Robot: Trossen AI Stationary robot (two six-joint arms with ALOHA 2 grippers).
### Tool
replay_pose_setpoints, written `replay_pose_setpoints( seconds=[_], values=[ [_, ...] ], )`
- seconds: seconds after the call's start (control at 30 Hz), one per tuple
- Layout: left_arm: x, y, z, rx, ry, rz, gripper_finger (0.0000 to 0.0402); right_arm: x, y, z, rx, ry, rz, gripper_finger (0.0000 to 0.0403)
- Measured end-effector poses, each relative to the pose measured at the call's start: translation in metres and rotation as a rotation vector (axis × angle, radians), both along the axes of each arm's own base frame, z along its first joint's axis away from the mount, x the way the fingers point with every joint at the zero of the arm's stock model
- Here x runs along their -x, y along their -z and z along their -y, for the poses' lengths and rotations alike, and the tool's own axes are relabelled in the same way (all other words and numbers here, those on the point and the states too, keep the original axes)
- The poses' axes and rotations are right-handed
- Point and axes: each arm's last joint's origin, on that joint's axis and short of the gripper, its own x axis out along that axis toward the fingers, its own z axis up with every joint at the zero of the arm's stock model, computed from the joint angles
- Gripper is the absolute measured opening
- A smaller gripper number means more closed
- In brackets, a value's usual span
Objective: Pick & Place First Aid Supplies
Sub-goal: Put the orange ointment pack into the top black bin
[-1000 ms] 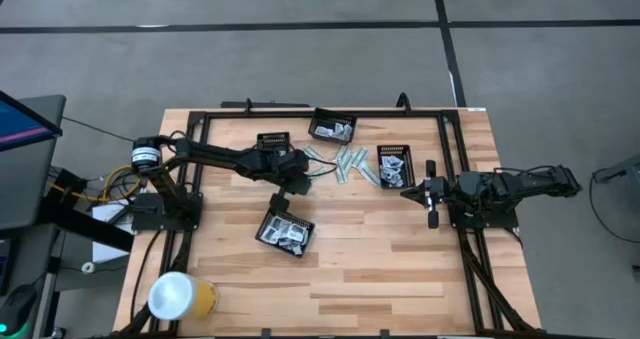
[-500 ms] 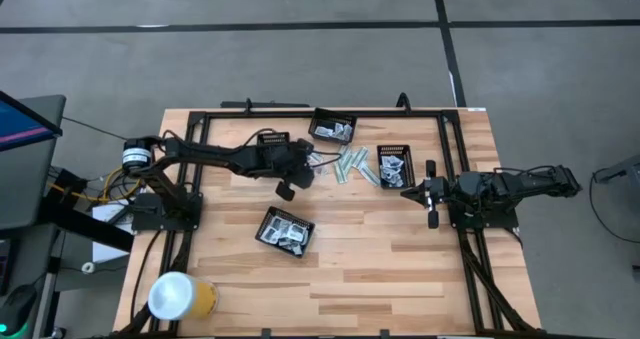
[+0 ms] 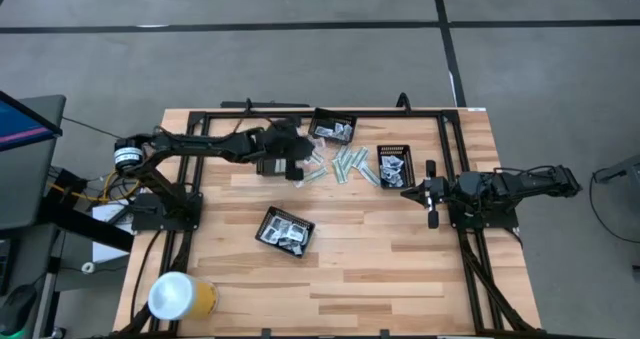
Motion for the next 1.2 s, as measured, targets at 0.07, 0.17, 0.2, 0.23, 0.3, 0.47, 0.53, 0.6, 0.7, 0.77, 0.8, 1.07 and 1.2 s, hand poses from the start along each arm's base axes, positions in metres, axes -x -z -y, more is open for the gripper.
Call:
replay_pose_setpoints(
  seconds=[0.07,0.17,0.2,0.23,0.3,0.47,0.53,0.6,0.7,0.77,0.8,1.07,1.2],
  values=[
    [0.005,-0.010,-0.007,0.113,-0.009,0.111,0.0006,0.000,0.000,0.000,0.000,0.000,0.000,0.0008],
    [0.013,-0.022,-0.017,0.289,0.013,0.233,0.0005,0.000,0.000,0.000,0.000,0.000,0.000,0.0008],
    [0.016,-0.024,-0.021,0.334,0.022,0.260,0.0006,0.000,0.000,0.000,0.000,0.000,0.000,0.0008],
    [0.019,-0.027,-0.024,0.372,0.032,0.285,0.0006,0.000,0.000,0.000,0.002,0.009,0.001,0.0008],
    [0.023,-0.030,-0.029,0.420,0.051,0.313,0.0007,0.000,-0.001,0.003,0.022,0.095,0.012,0.0008],
    [0.022,-0.030,-0.037,0.492,0.016,0.360,0.0005,0.000,-0.003,0.009,0.048,0.241,0.037,0.0008],
    [0.019,-0.028,-0.038,0.503,0.025,0.379,0.0006,0.000,-0.004,0.010,0.046,0.252,0.046,0.0008],
    [0.016,-0.029,-0.039,0.506,0.061,0.399,0.0007,0.000,-0.004,0.011,0.046,0.258,0.045,0.0008],
    [0.014,-0.029,-0.039,0.504,0.077,0.410,0.0006,0.000,-0.003,0.011,0.047,0.263,0.042,0.0008],
    [0.015,-0.030,-0.039,0.506,0.078,0.420,0.0005,0.000,-0.003,0.011,0.046,0.262,0.044,0.0008],
    [0.015,-0.031,-0.039,0.516,0.074,0.422,0.0005,0.000,-0.004,0.011,0.045,0.260,0.046,0.0008],
    [0.014,-0.034,-0.034,0.536,0.086,0.449,0.0005,-0.002,-0.023,0.011,-0.012,0.259,0.248,0.0008],
    [0.013,-0.036,-0.034,0.553,0.088,0.473,0.0007,-0.001,-0.043,0.011,-0.052,0.270,0.462,0.0008]
  ],
)
